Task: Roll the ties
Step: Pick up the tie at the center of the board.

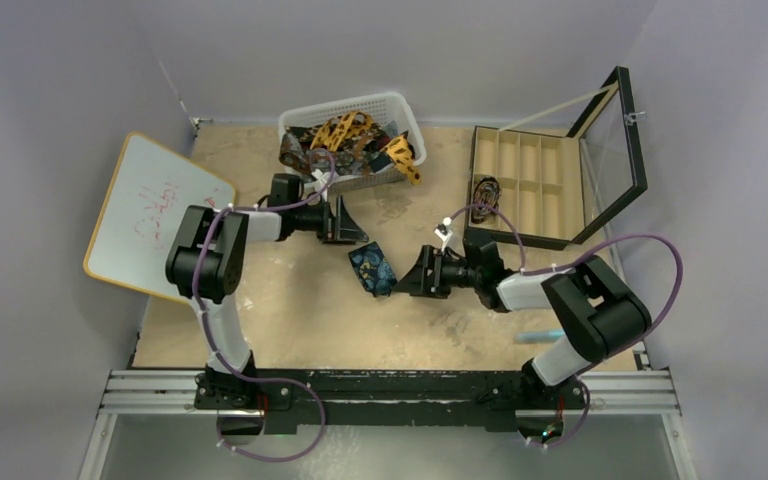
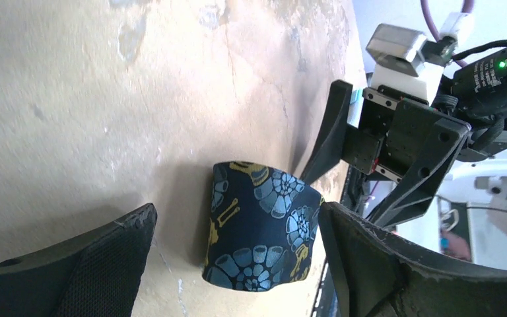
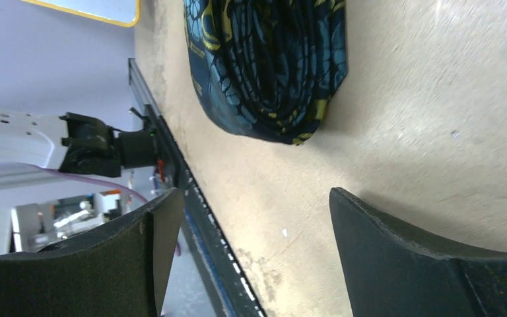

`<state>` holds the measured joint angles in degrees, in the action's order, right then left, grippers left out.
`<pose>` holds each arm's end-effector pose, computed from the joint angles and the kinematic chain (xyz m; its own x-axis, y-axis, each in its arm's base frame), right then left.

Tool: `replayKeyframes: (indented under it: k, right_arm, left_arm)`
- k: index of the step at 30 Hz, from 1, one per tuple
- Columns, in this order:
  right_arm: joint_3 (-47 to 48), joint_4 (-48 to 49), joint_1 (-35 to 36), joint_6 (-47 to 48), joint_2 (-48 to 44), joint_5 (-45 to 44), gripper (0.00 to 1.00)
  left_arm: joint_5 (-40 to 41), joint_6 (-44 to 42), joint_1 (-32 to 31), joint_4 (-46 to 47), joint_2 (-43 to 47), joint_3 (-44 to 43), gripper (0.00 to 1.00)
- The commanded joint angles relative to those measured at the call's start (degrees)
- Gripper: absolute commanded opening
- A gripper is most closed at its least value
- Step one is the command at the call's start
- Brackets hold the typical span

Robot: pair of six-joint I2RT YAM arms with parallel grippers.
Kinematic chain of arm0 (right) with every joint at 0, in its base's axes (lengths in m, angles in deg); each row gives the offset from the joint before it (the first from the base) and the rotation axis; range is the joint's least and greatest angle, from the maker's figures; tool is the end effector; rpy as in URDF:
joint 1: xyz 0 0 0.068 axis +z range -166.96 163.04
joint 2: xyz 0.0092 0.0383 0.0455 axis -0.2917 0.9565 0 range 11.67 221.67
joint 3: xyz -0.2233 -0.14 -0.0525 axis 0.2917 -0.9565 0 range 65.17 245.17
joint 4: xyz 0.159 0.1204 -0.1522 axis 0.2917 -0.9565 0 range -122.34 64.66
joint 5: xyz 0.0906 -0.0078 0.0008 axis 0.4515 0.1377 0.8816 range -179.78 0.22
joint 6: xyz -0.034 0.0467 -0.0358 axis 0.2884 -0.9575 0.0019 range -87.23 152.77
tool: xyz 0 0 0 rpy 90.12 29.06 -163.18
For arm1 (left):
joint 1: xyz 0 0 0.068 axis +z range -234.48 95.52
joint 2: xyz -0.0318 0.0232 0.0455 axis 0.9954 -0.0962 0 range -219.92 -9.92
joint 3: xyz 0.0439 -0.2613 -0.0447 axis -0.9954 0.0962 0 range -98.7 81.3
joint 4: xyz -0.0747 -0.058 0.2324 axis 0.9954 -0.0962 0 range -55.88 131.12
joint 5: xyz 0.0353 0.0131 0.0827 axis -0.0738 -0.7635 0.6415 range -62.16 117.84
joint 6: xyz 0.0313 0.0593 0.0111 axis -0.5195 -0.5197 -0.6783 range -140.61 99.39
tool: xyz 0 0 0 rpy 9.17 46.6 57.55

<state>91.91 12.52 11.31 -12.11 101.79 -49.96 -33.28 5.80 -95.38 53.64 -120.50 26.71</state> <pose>0.2331 0.1651 0.1413 -0.8847 0.1397 -0.4447 -0.3505 0.4294 0.8323 0.3490 -0.1159 0.1273 -0.9232 -0.0409 -0.3820 0.3402 0.3751 -0.8623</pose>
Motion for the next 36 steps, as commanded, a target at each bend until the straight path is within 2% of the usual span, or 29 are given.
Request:
replayKeyframes:
  k: [1,2,8,11,15,23,29,36]
  right_arm:
    - [-2.42,10.82,1.23,-10.44,-2.02,-0.79,0.83]
    - [-2.49,12.69,1.38,-11.29,-1.16,-0.28,0.82]
    - [-0.73,18.73,1.70,-14.49,7.14,1.81,0.58]
    - [-0.52,21.25,1.70,-15.36,10.85,2.58,0.53]
    - [0.71,22.81,1.70,-15.37,14.08,3.15,0.50]
    - [6.20,17.40,1.66,-11.32,18.25,4.52,0.43]
    - [10.82,11.43,1.40,-6.15,20.31,5.12,0.37]
    - [12.37,9.06,0.91,-4.43,21.74,4.92,0.36]
  left_arm:
    - [-3.44,-8.17,0.14,-5.44,-1.16,-4.99,0.91]
    - [-4.34,-8.29,-0.10,-4.92,-1.48,-5.08,0.91]
    - [-5.70,-11.72,-3.65,-7.16,-3.99,-7.60,0.91]
    - [-5.07,-11.30,-4.26,-6.14,-4.04,-7.25,0.91]
    - [-6.56,-12.33,-4.80,-7.06,-4.86,-7.88,0.91]
    - [-12.28,-14.18,-6.36,-9.18,-7.34,-7.86,0.90]
    - [-14.82,-11.24,-6.77,-4.77,-8.03,-5.33,0.88]
    - [-14.93,-9.25,-6.68,-2.12,-6.69,-1.80,0.85]
